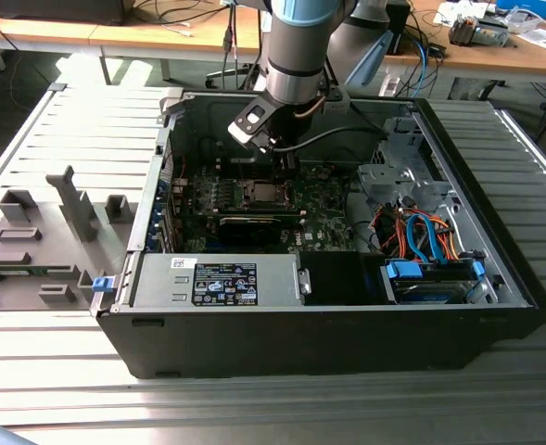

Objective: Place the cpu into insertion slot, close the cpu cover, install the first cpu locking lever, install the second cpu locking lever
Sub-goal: 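Close the cpu cover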

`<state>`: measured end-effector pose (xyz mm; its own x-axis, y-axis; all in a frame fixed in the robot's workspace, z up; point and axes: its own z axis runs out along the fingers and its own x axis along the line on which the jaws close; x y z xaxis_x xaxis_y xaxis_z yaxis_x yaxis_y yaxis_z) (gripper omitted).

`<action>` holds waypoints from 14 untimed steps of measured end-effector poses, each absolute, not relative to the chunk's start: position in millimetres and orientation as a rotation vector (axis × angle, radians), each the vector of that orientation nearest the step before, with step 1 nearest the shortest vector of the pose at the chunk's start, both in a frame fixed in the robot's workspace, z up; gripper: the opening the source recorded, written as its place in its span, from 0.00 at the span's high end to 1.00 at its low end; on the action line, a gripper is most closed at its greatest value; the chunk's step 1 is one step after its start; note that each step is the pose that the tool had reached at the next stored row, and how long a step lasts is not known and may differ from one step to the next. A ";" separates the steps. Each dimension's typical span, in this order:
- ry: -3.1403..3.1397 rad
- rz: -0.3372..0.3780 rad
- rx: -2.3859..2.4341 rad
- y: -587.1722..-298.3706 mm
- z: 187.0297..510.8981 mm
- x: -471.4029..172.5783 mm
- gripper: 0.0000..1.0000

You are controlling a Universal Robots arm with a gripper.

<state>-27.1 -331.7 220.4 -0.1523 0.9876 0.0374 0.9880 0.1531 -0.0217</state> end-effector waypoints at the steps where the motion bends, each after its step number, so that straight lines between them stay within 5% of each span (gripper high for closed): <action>1: -2.353 -0.012 -2.017 -331.7 220.3 -27.1 0.89; 14: -2.353 -0.012 -2.017 -331.7 216.6 -27.1 0.89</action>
